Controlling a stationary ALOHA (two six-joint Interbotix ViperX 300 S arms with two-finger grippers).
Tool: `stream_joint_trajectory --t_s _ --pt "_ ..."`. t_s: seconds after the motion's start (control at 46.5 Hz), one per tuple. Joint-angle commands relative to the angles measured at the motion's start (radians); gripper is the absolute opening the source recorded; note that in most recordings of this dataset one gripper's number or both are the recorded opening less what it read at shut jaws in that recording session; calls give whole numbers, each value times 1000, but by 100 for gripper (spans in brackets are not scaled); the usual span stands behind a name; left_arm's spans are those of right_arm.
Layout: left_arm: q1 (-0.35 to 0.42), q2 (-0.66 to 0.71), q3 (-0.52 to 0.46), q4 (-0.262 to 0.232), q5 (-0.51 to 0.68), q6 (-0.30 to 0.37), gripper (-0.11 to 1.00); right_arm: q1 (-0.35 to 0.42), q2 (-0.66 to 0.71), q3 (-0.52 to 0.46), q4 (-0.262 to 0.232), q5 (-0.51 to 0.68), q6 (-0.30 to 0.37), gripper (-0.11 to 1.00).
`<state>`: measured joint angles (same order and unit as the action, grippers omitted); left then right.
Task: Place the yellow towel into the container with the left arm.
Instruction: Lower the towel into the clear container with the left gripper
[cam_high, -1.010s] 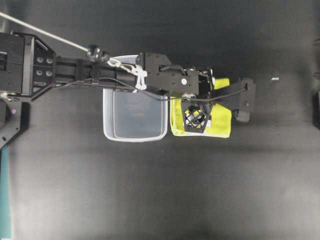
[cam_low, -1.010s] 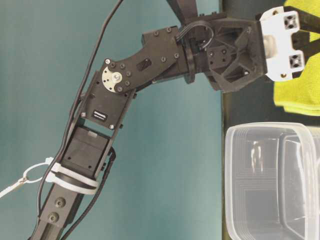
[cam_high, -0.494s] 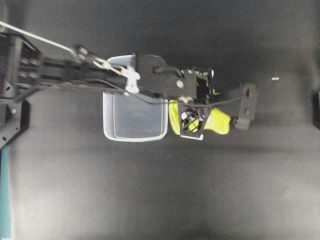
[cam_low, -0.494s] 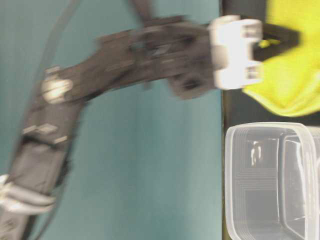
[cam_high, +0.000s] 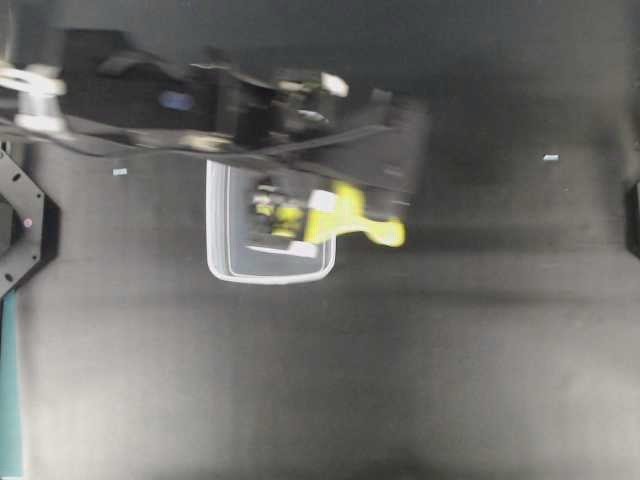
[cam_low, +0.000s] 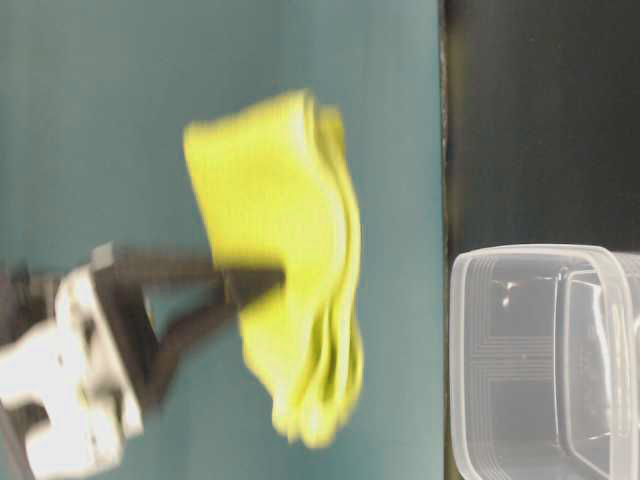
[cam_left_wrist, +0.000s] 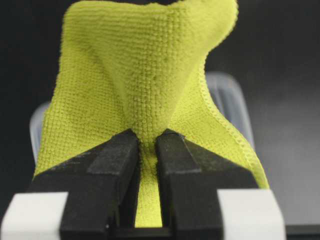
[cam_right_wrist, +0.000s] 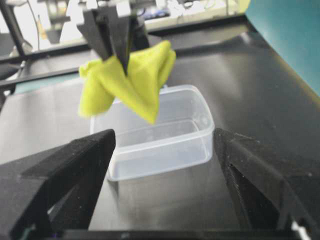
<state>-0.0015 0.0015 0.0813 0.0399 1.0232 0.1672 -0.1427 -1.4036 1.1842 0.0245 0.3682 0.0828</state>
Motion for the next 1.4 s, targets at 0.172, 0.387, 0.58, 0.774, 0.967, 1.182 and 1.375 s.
stream_joint_trajectory --t_s 0.172,0.387,0.58,0.774,0.967,1.182,1.375 --pt "28 -123 186 3 -106 -6 7 -2 6 -5 2 -28 12 77" --pt "64 -115 253 3 -183 -43 7 -2 6 -2 2 -38 41 77" --pt "78 -100 330 3 -273 -25 7 -2 6 -2 2 -46 54 77" --pt "77 -67 394 3 -310 -38 7 -2 3 -3 2 -48 55 77" --pt "57 -46 402 3 -356 -43 7 -2 3 -2 2 -48 58 77" --pt "60 -35 402 3 -360 -81 26 -2 5 -2 2 -46 77 77" --pt "71 -49 388 3 -391 -98 81 -2 5 -2 2 -48 77 77"
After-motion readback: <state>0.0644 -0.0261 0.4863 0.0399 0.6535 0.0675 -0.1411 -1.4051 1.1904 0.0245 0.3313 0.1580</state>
